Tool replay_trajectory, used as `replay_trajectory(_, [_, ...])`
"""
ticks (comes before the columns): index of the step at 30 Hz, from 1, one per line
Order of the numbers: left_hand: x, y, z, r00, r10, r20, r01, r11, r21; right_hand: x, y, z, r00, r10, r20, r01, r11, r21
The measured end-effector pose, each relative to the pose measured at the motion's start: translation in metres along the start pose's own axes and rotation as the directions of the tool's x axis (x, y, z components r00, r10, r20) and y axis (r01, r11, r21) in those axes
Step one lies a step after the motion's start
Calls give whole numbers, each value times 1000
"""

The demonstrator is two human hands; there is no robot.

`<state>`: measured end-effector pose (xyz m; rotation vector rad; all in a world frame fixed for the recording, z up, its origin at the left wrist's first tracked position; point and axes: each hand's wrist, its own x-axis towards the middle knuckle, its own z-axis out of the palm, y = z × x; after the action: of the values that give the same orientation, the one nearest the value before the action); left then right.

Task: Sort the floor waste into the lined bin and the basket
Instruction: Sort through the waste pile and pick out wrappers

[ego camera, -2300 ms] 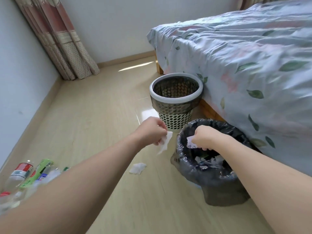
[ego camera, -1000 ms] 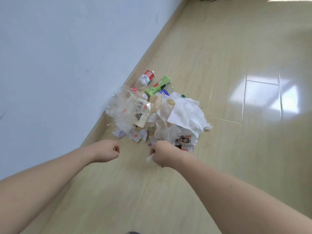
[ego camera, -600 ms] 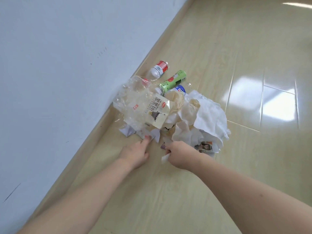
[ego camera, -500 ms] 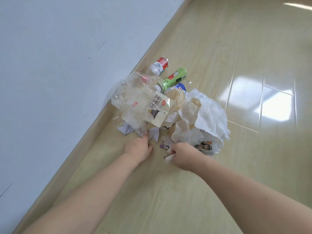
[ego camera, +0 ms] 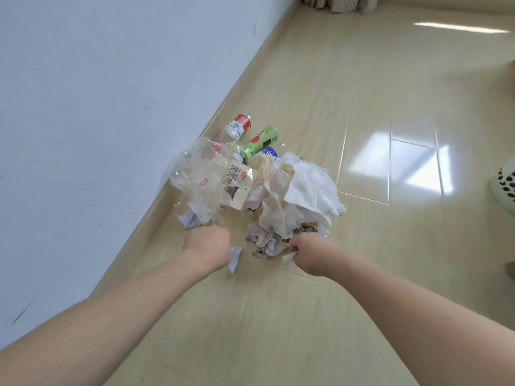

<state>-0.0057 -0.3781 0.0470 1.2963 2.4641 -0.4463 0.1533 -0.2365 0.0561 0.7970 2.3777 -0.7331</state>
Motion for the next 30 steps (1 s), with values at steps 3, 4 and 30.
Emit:
replay_trajectory(3, [-4,48,-80,996,82,19,-80,993,-92,-43,43,-44,996,38,-85,-30,996,86])
replay_trajectory(4, [-6,72,-107,992,127,6,-124,974,-190,-59,62,-61,990,67,-128,-52,991,121])
replay_trajectory(30, [-8,358,-220,840,533,105,-456,796,-398,-239,302,-126,697,500,-513,-359,864,354])
